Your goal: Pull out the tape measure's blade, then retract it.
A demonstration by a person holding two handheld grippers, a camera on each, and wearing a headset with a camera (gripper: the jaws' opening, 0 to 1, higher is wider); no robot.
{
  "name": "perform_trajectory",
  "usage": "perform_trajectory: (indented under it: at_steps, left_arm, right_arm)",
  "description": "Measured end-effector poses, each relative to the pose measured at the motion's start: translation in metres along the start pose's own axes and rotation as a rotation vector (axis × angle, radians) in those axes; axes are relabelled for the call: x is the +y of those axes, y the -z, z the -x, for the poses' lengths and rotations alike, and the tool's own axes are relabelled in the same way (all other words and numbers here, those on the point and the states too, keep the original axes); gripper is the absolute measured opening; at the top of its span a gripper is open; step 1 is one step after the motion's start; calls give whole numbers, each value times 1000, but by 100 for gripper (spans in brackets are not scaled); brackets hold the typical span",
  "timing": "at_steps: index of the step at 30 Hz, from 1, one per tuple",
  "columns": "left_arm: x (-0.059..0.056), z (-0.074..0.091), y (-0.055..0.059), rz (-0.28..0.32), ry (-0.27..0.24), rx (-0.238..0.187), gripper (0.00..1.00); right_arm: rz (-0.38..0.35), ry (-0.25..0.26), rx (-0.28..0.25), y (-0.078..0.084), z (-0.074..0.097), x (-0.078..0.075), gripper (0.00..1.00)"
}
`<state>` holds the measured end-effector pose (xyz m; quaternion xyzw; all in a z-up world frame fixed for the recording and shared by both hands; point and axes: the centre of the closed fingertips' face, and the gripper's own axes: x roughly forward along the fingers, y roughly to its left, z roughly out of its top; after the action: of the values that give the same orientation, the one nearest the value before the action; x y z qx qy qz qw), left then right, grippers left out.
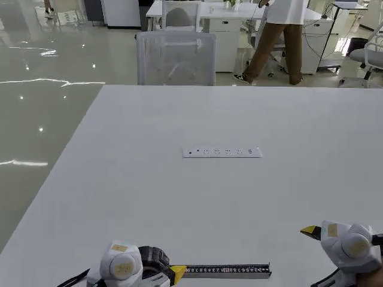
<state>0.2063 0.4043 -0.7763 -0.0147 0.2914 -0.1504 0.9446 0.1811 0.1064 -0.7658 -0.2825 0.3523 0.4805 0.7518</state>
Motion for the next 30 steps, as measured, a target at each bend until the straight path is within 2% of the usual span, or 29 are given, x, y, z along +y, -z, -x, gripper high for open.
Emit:
perform_trajectory:
  at_steps: [3, 12, 14, 18, 23, 30]
  left_arm:
    - [-6, 1, 7, -11, 14, 34, 100]
    - [-14, -2, 10, -13, 44, 37, 100]
    - [-12, -4, 8, -17, 34, 28, 100]
    - [-8, -7, 12, 32, 19, 38, 100]
    - [-9, -6, 9, 11, 25, 19, 100]
    - [-6, -9, 9, 4, 8, 1, 100]
  right_arm:
    - [11, -16, 18, -2, -5, -2, 100]
    - [64, -54, 31, -16, -19, -4, 100]
    - [71, -61, 38, -17, -23, -4, 100]
    - [92, -87, 46, -20, -31, 0, 100]
    - [112, -108, 53, -22, -41, 1, 97]
    - [153, -144, 67, -25, -54, 9, 84]
